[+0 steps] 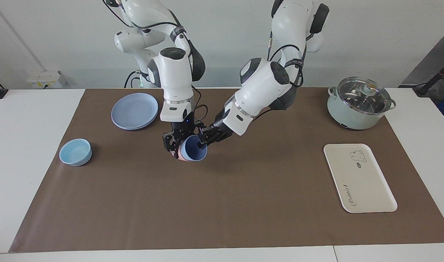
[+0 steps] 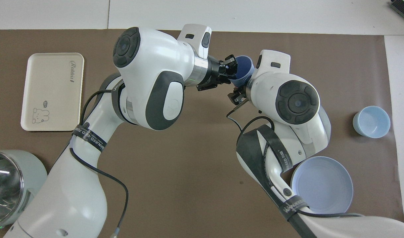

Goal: Place cup on tray
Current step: 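Grasp the cup with the left gripper from the right gripper, then carry the cup with the left gripper while the right gripper withdraws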

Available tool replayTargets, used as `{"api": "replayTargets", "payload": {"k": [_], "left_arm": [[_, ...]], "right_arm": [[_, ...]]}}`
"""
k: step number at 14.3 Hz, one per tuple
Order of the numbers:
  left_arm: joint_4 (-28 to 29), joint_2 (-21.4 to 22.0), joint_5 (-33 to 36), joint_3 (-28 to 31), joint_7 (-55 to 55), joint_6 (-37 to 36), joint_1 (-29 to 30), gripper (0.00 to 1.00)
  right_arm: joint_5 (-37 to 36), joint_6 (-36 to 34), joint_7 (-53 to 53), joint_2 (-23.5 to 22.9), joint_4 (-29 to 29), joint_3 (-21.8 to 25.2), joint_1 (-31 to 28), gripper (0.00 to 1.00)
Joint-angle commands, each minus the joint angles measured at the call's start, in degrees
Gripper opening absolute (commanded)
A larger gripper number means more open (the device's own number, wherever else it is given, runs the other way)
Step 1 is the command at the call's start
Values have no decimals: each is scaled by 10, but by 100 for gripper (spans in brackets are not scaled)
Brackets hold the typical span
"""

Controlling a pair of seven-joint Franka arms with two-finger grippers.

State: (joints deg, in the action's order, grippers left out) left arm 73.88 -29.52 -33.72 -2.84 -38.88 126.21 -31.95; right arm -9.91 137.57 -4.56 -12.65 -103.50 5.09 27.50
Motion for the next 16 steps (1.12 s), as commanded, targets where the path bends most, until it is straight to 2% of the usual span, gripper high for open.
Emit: {"api": "replayTargets", "payload": {"k": [1,4,8,14,16], "left_arm": [[-21,-11,9,-5,-8,-9,3,0],[-24,-15,9,-6,-8,-5,6,0],[-68,-35,10,-3,-9,-6,23,0],[-95,-30,10,2,-10,-17,82,0],[-95,-25,27,4,-10,-29,110,0]], "right_arm": [[-17,-8,19,5,1,-2,0,0],[-17,-7,19,5,1,-2,0,0],[-16,-8,19,5,1,-2,0,0],[-16,-8,20,5,1,-2,-1,0],[-15,-8,24,2,17,-1,-10,0]]}}
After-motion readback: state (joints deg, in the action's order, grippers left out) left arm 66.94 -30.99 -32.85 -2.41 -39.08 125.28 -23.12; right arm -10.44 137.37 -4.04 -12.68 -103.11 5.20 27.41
